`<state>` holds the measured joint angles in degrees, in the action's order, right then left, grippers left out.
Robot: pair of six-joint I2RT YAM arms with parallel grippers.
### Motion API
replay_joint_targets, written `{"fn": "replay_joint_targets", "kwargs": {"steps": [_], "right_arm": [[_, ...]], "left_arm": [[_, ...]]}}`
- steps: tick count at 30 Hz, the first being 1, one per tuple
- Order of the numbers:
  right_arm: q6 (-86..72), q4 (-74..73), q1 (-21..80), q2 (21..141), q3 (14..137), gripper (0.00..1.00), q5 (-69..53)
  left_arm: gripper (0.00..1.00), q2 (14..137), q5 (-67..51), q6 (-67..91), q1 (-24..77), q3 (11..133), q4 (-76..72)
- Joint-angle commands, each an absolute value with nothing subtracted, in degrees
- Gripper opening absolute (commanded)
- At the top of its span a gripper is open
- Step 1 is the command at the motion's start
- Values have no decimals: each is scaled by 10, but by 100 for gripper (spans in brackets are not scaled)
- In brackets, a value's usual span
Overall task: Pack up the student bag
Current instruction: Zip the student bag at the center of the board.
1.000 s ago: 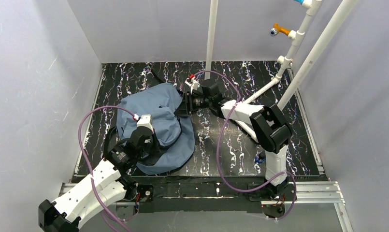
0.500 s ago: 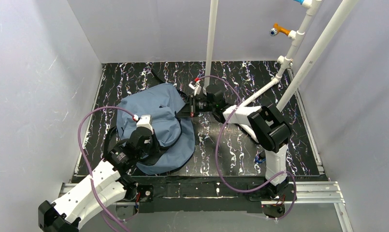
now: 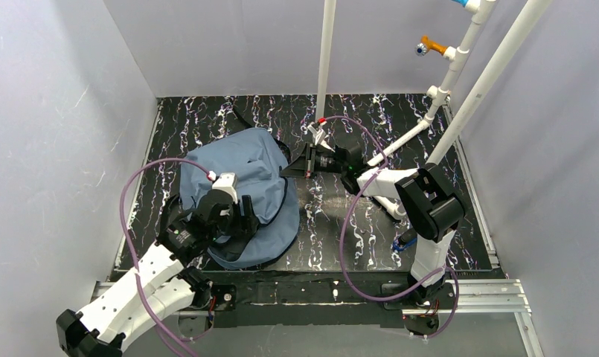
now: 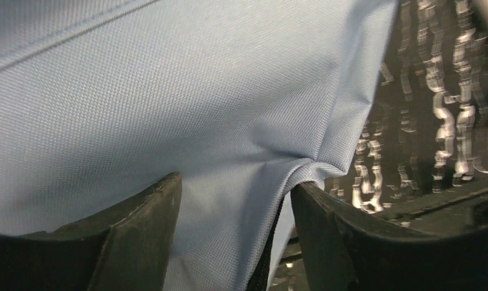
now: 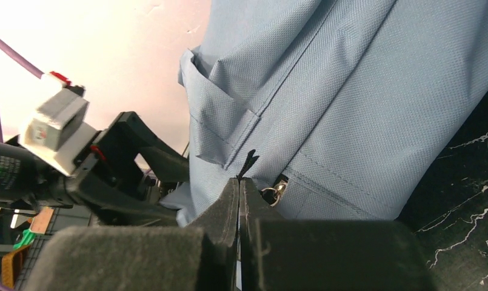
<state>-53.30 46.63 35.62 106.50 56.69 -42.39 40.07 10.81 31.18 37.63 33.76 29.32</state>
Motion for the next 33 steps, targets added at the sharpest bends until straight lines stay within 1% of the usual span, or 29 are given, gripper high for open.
{"fn": "replay_joint_targets", "kwargs": {"steps": [1,3,4,7,11,12,14,17,19,20,24,26,27,28,29,31,33], "right_arm": [[-561,544,357,1056,564,1,-453],[-568,560,357,1061,560,1,-457],[-570,560,357,1061,559,1,-457],[-568,557,357,1052,558,1,-453],[-544,520,357,1039,567,1,-445],[-538,517,357,1037,566,1,-444],[-527,500,357,1035,568,1,-444],[-524,498,357,1037,574,1,-447],[-527,499,357,1040,580,1,-452],[-529,501,357,1041,581,1,-454],[-523,503,357,1040,573,1,-452],[-526,506,357,1044,573,1,-455],[-530,512,357,1043,570,1,-454],[-533,516,357,1041,568,1,-452],[-533,515,357,1039,568,1,-451],[-532,510,357,1037,567,1,-451],[-526,510,357,1032,562,1,-451]], "left_arm": [[71,400,32,268,373,422,278],[79,415,50,265,374,464,280],[81,429,69,262,374,486,286],[83,505,112,245,373,579,322],[79,623,56,185,374,717,434],[77,629,24,165,373,723,452],[77,601,-21,140,374,680,454],[82,511,-10,126,374,593,451],[86,456,26,125,372,563,461],[88,436,34,121,372,559,464],[89,395,16,74,372,573,480],[90,392,-44,43,372,584,488],[91,395,-92,19,372,591,503],[91,401,-112,8,372,602,517],[92,408,-94,13,372,613,524],[95,426,-18,52,372,632,506],[95,465,34,96,372,659,471]]}}
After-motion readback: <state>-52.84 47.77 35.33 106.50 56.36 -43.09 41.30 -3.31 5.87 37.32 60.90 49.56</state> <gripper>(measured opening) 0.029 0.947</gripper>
